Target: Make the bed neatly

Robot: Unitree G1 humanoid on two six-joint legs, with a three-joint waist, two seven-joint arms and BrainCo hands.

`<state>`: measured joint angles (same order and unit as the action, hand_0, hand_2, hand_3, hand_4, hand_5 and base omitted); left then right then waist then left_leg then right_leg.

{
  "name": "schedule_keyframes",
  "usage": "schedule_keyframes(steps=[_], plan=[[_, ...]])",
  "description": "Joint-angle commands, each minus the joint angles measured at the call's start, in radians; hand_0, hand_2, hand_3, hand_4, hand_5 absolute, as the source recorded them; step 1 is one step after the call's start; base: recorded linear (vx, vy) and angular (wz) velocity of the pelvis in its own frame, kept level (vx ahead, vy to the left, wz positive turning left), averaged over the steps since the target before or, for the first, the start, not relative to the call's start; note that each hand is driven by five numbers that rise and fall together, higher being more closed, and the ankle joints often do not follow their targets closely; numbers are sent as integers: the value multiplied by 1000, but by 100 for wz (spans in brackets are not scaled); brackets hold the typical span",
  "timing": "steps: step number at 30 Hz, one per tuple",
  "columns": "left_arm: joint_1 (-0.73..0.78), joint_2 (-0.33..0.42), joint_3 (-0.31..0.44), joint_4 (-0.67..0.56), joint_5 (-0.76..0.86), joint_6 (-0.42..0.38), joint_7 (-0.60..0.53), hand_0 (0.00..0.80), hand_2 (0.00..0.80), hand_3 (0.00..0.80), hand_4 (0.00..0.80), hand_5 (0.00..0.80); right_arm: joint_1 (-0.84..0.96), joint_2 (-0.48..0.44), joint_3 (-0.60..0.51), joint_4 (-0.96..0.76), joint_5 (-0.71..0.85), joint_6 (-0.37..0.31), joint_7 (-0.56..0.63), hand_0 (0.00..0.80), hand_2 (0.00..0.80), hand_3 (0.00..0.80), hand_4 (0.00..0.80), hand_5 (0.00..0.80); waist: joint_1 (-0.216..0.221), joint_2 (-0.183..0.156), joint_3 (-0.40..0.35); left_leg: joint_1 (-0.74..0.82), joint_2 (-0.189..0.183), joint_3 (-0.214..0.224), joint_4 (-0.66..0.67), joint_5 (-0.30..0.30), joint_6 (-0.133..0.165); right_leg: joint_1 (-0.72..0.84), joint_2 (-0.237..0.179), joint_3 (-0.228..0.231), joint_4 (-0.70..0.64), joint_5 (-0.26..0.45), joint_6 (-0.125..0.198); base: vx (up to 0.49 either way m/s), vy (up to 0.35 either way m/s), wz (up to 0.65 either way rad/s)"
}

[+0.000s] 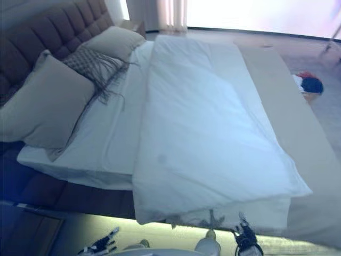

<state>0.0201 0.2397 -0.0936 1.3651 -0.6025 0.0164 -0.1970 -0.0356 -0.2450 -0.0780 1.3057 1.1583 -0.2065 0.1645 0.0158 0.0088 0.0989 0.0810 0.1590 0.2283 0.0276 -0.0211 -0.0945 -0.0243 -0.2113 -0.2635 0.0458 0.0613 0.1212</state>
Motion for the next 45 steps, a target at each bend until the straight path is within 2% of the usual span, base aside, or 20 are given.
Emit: schedule_keyframes(steps=[1,7,9,11,12,13,14,15,16,18,21,22,23,25,26,28,32,37,42,45], plan=[[-42,35,44,52,20,-16,-1,0,0,0,0,0,-57,-4,-74,19,73,-62,-21,0,0,0,0,0,-4,-29,4,11,-55,15,76,-75,52,25,-71,4,24,23,44,165,-89,0],[-33,44,41,48,34,-28,-25,0,0,0,0,0,-45,-18,-101,42,73,-71,-47,0,0,0,0,0,-20,-5,-7,71,-48,6,29,-74,37,51,-63,-6,26,9,51,103,-63,-3],[-31,49,44,47,45,-30,-25,0,0,0,0,0,-40,-20,-106,51,73,-60,-33,0,0,0,0,0,-22,2,-8,90,-45,24,13,-71,33,56,-70,-31,31,13,56,76,-73,-3],[-20,53,56,45,57,-35,-17,0,0,0,0,0,-40,-19,-105,55,68,-36,-25,0,0,0,0,0,-21,8,-6,110,-39,72,6,-69,28,56,-86,-87,46,18,62,104,-88,-8],[-15,54,61,44,61,-36,-16,0,0,0,0,0,-42,-19,-104,55,60,-25,-23,0,0,0,0,0,-19,12,-5,124,-34,84,17,-85,22,66,-87,-101,51,5,70,80,-98,-23],[-10,55,65,40,60,-40,-18,0,0,0,0,0,-44,-22,-104,54,47,-15,-21,0,0,0,0,0,-19,10,2,108,-27,107,68,-82,21,66,-82,-117,52,6,56,84,-84,-38],[-8,53,61,36,55,-46,-24,0,0,0,0,0,-41,-28,-104,51,45,-14,-14,0,0,0,0,0,-19,10,8,69,-14,89,136,-73,11,70,-66,-99,45,-7,45,12,-44,-39],[-10,50,51,26,48,-50,-31,0,0,0,0,0,-41,-38,-97,39,47,-18,-15,0,0,0,0,0,-11,12,22,8,8,41,181,-39,-15,83,-55,-78,37,-20,34,-1,43,-24],[-18,45,43,16,40,-51,-36,0,0,0,0,0,-50,-49,-91,29,56,-21,-16,0,0,0,0,0,-12,16,31,-21,25,23,174,-27,-26,85,-52,-68,29,-26,33,-72,149,-10],[-40,39,21,9,42,-37,-41,0,0,0,0,0,-78,-71,-89,10,92,-20,-13,0,0,0,0,0,-22,24,41,-24,37,28,90,-11,-29,72,-65,-72,-4,-7,49,-40,192,-16],[-58,39,2,-4,38,-35,-46,0,0,0,0,0,-89,-79,-93,-8,97,-21,5,0,0,0,0,0,-25,28,45,-5,16,63,33,-13,-26,53,-102,-101,-42,52,74,12,160,-18],[-62,42,-3,-9,30,-38,-44,0,0,0,0,0,-90,-79,-100,-9,89,-21,0,0,0,0,0,0,-22,30,50,9,9,76,13,-18,-24,37,-126,-113,-29,73,82,6,97,-33],[-66,50,-4,-19,17,-41,-43,0,0,0,0,0,-89,-80,-108,-6,91,-16,5,0,0,0,0,0,-22,32,54,15,3,80,9,-23,-15,17,-151,-106,4,78,87,-5,55,-41],[-77,61,-2,-28,6,-46,-43,0,0,0,0,0,-85,-84,-124,5,91,-12,18,0,0,0,0,0,-25,32,56,-1,7,71,33,-29,-5,5,-167,-68,47,58,81,-24,-19,-25],[-87,67,-8,-27,5,-53,-48,0,0,0,0,0,-80,-88,-130,13,90,-11,22,0,0,0,0,0,-28,29,54,-20,13,57,59,-33,-6,17,-160,-54,30,52,79,-7,-76,-8],[-85,70,-7,-32,-16,-60,-52,0,0,0,0,0,-79,-90,-125,18,83,-10,15,0,0,0,0,0,-25,27,51,-29,26,61,77,-30,-15,38,-149,-73,15,44,80,42,-99,6],[-78,72,-2,-44,-15,-52,-58,0,0,0,0,0,-78,-100,-128,9,114,20,34,0,0,0,0,0,-22,26,45,-12,52,50,51,-5,-32,62,-124,-72,13,15,76,77,-104,13],[-74,73,0,-41,-10,-59,-84,0,0,0,0,0,-91,-142,-154,20,91,77,16,0,0,0,0,0,-19,29,46,-14,66,35,41,8,-45,47,-120,-77,50,-9,81,67,-80,11],[-118,85,-21,-69,-94,-62,-105,0,0,0,0,0,-162,-215,-146,27,48,151,-19,0,0,0,0,0,-15,39,112,-128,77,2,122,-1,-53,-53,-139,-50,118,-22,81,-138,-117,5],[-184,98,-28,-99,-248,-55,-133,0,0,0,0,0,-245,-264,-113,33,75,169,-22,0,0,0,0,0,-13,49,191,-264,86,-28,218,-5,-58,-179,-154,-19,202,-28,70,-354,-138,9]])
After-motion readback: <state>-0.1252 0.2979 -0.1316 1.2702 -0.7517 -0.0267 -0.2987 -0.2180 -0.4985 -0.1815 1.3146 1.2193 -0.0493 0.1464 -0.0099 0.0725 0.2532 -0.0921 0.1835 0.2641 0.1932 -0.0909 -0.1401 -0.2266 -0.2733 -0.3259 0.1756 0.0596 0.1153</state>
